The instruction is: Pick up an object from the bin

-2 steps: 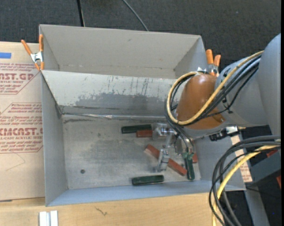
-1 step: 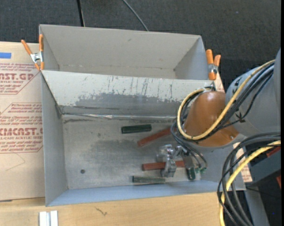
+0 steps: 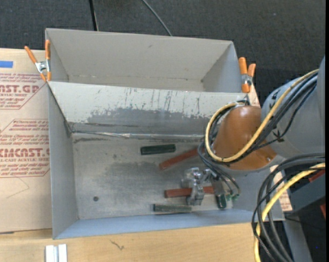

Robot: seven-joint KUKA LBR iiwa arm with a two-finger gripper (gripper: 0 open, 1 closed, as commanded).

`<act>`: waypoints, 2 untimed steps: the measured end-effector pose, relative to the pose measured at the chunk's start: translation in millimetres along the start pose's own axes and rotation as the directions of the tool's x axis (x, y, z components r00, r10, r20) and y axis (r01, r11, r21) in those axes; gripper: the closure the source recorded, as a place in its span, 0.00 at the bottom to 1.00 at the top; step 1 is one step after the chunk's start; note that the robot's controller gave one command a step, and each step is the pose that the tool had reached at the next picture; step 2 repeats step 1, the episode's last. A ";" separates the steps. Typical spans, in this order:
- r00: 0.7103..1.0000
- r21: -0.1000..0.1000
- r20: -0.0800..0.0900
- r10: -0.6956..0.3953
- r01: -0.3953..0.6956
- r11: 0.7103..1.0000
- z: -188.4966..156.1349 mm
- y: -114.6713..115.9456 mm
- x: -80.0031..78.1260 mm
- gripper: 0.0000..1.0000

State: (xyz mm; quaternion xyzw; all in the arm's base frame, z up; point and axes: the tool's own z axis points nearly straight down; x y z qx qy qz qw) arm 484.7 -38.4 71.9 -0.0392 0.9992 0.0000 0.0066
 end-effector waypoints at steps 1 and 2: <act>1.000 0.000 -0.007 -0.016 0.016 1.000 -170.3 -13.9 -11.9 1.00; 1.000 0.000 -0.007 -0.016 0.016 1.000 -170.3 -13.9 -11.9 1.00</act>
Offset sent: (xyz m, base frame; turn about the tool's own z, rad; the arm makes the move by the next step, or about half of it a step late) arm 0.0000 0.0000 0.0000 0.0000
